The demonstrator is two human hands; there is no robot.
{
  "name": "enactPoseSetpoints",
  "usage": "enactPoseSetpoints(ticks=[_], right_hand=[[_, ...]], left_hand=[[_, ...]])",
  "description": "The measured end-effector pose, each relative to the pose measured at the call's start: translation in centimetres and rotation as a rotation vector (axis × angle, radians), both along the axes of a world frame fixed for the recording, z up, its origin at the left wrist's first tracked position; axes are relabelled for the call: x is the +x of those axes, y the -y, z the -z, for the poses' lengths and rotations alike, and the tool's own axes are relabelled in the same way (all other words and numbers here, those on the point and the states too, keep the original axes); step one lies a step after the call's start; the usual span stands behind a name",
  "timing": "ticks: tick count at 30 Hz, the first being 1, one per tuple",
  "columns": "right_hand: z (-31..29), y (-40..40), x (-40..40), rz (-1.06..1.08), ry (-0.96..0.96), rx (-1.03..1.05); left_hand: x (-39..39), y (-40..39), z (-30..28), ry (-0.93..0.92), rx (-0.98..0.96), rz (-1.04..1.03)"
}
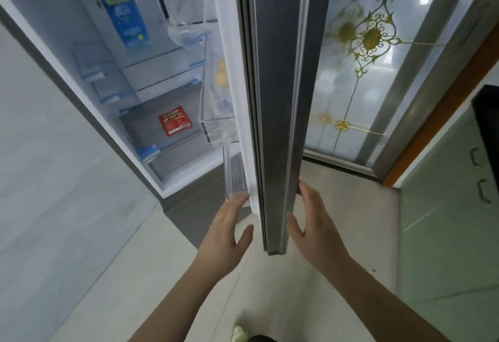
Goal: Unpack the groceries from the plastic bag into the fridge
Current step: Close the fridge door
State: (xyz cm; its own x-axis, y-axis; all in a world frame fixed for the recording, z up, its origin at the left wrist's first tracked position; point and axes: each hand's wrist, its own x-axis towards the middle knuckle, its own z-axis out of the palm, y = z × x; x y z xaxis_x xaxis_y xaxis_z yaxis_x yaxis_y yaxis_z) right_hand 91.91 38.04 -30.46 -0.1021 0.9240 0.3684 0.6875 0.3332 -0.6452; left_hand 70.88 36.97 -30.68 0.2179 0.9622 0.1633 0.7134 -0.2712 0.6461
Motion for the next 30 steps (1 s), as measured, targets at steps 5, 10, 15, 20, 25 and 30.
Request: enactPoseSetpoints(ticks=[5, 10, 15, 20, 25, 30], right_hand=[[-0.3, -0.7, -4.5, -0.128, -0.152, -0.029], [-0.5, -2.5, -8.5, -0.226, -0.167, -0.097], [-0.8, -5.2, -13.0, -0.235, -0.218, -0.13], [-1.0, -7.7, -17.6, -0.266, -0.23, -0.18], [-1.2, -9.5, -22.2, -0.335, -0.223, -0.16], [-2.2, -11.6, -25.2, -0.367, -0.159, -0.021]], left_hand=[[-2.0, 1.3, -2.0, 0.256, -0.118, -0.088], [-6.3, 1.4, -1.8, 0.474, -0.222, -0.117], [-10.9, 0.1, -0.9, 0.431, -0.119, -0.176], [-15.2, -1.9, -0.7, 0.316, -0.069, -0.23], [-19.5, -4.1, -1.7, 0.324, -0.113, -0.304], [-22.5, -5.4, -3.5, 0.45, -0.167, -0.297]])
